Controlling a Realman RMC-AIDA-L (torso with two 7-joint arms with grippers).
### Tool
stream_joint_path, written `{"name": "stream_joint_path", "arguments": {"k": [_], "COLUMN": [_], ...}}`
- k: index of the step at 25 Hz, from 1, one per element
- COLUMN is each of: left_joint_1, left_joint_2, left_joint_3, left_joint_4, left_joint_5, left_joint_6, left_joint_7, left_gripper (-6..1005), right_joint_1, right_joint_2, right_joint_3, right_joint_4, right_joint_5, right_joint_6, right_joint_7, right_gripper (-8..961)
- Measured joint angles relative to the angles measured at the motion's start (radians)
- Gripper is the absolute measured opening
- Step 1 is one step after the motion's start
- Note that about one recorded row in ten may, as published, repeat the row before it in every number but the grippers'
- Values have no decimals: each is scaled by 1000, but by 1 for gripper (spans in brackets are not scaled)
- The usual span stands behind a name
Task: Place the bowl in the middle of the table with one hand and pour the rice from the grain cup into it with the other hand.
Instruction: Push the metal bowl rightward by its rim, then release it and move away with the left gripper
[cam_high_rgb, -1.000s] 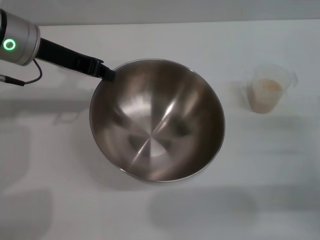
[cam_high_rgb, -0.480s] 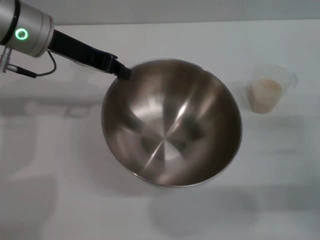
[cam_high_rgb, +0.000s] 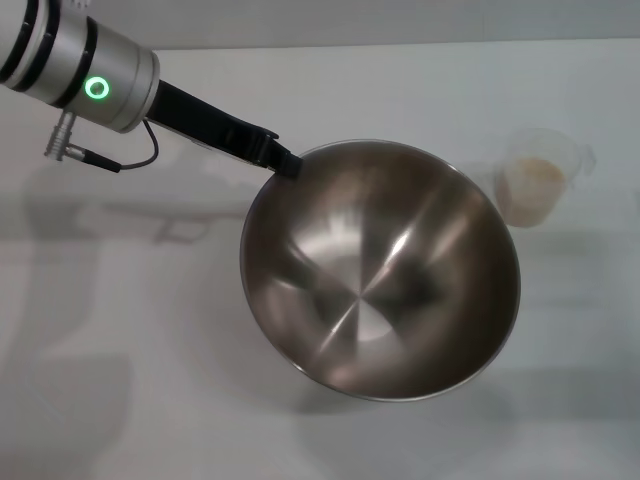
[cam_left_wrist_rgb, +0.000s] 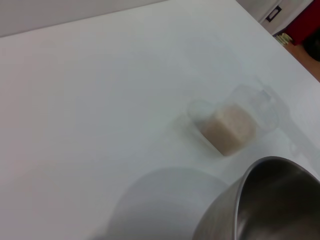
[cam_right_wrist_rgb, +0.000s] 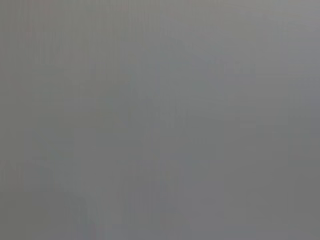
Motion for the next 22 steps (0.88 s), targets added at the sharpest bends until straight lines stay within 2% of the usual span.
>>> {"name": "stream_joint_path", "arguments": {"k": [22], "left_joint_1": [37], "left_joint_2": [-15], "left_joint_3": [14], "left_joint_4": [-1], "left_joint_5": [36], "left_joint_6": [81], "left_joint_7": [4], "left_gripper": [168], "right_joint_1": [-14], "right_joint_2": [0], "right_joint_3": [1], "right_joint_4": [-2], "right_joint_5": [-1], "right_joint_6": [2], "right_joint_7": [0], "right_gripper": [660]}}
